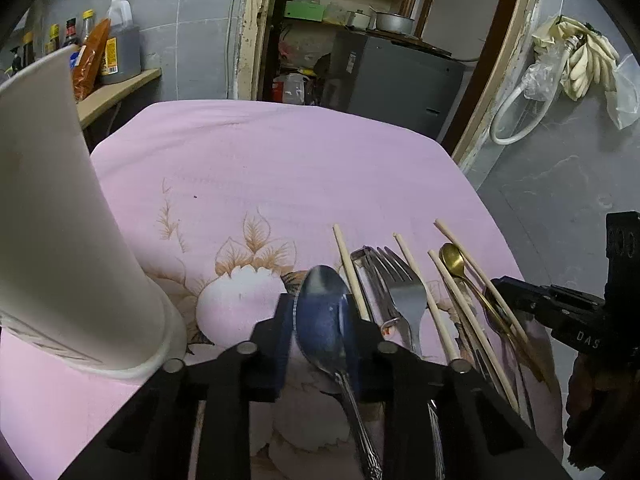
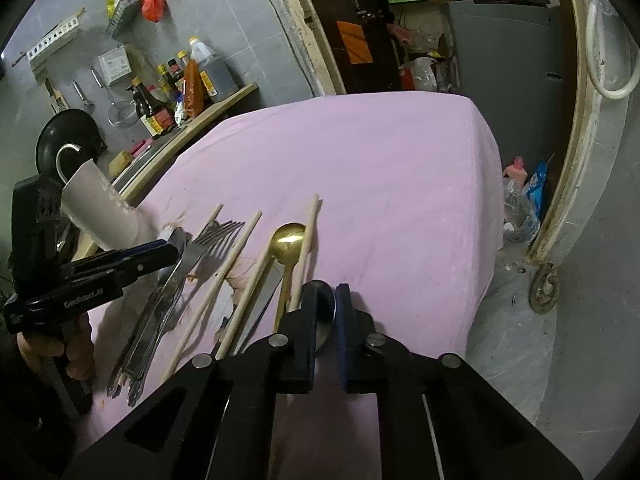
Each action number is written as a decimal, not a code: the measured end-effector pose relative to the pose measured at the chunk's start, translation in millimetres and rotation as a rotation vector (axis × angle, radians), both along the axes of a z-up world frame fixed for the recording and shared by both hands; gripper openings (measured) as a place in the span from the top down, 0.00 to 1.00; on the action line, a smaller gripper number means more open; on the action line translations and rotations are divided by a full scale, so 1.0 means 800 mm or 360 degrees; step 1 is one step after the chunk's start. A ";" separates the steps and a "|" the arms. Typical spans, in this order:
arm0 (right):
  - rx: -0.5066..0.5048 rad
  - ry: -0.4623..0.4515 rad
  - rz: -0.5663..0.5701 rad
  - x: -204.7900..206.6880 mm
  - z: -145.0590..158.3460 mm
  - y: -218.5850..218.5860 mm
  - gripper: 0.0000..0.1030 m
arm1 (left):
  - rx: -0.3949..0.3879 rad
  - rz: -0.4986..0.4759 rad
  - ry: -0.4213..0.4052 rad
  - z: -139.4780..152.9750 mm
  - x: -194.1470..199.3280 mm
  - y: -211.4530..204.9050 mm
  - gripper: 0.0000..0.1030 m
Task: Organize utensils
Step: 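Lower the left gripper onto the silver spoon and close on it, then carry the silver spoon to the white utensil holder and drop it in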
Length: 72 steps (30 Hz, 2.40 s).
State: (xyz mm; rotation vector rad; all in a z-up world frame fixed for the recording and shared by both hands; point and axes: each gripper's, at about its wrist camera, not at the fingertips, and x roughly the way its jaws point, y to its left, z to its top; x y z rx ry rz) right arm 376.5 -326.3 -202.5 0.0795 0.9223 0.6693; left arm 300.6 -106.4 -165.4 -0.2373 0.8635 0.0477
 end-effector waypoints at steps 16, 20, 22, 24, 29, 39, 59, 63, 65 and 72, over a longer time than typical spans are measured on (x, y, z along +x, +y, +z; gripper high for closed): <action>-0.0084 -0.0217 -0.0206 -0.057 0.062 0.004 0.98 | 0.0001 -0.0015 -0.0119 0.044 -0.032 -0.007 0.98; -0.0226 -0.0506 -0.0304 -0.101 0.109 0.024 0.98 | 0.0090 0.0011 -0.0265 0.076 -0.058 -0.011 0.98; -0.0269 -0.0618 -0.0355 -0.119 0.130 0.032 0.98 | 0.0127 0.0020 -0.0339 0.090 -0.069 -0.008 0.98; -0.0312 -0.0712 -0.0399 -0.133 0.150 0.041 0.98 | 0.0139 0.0032 -0.0406 0.105 -0.077 -0.004 0.98; -0.0298 -0.0904 -0.0499 -0.167 0.212 0.072 0.98 | 0.0111 0.0048 -0.0587 0.151 -0.106 0.031 0.98; -0.0167 -0.1254 -0.0508 -0.188 0.327 0.223 0.98 | 0.0067 0.0138 -0.0858 0.240 -0.130 0.179 0.98; -0.0501 -0.1456 -0.0531 -0.160 0.254 0.402 0.98 | 0.0548 0.0430 -0.1136 0.201 -0.082 0.295 0.98; -0.0498 -0.1414 -0.0503 -0.158 0.241 0.401 0.98 | 0.0649 0.0421 -0.1173 0.180 -0.091 0.272 0.98; -0.0483 -0.1388 -0.0478 -0.158 0.234 0.401 0.98 | 0.0655 0.0411 -0.1170 0.172 -0.096 0.265 0.98; -0.0432 -0.1245 -0.0450 -0.166 0.226 0.383 0.94 | 0.0495 0.0259 -0.0953 0.162 -0.104 0.257 0.95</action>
